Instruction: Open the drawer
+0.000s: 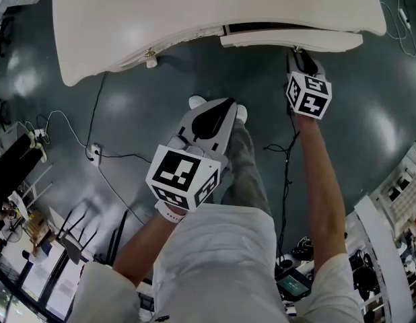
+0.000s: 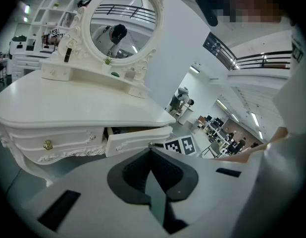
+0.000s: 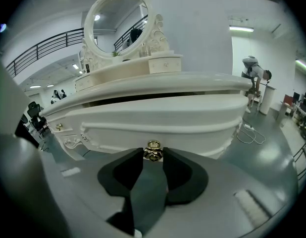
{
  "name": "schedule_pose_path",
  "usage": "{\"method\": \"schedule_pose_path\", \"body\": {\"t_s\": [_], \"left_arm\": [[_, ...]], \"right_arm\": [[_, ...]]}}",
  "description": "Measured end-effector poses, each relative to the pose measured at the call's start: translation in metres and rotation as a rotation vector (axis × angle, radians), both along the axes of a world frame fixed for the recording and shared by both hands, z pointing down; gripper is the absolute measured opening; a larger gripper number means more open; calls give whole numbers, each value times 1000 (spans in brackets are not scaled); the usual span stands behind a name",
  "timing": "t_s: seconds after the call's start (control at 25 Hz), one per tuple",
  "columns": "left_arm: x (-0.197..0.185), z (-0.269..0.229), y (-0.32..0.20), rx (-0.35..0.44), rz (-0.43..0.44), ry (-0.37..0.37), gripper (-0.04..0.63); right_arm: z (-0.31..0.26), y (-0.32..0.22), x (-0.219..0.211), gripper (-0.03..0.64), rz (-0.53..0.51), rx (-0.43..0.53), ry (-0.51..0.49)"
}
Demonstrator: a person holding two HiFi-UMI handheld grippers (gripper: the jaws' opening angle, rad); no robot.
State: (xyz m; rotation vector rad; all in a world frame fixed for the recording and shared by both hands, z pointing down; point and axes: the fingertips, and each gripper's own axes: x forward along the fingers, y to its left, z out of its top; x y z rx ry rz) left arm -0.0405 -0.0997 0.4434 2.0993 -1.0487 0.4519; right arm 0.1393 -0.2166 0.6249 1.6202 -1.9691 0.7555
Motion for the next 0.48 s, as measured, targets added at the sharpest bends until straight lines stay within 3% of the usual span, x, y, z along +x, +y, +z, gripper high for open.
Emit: {"method": "schedule_pose_path", "body": {"t_s": [0.48], "left_arm": [[16, -1, 19, 4, 9, 2, 9]], "right_arm": [[-1, 30, 8, 137, -9, -2, -5]]}}
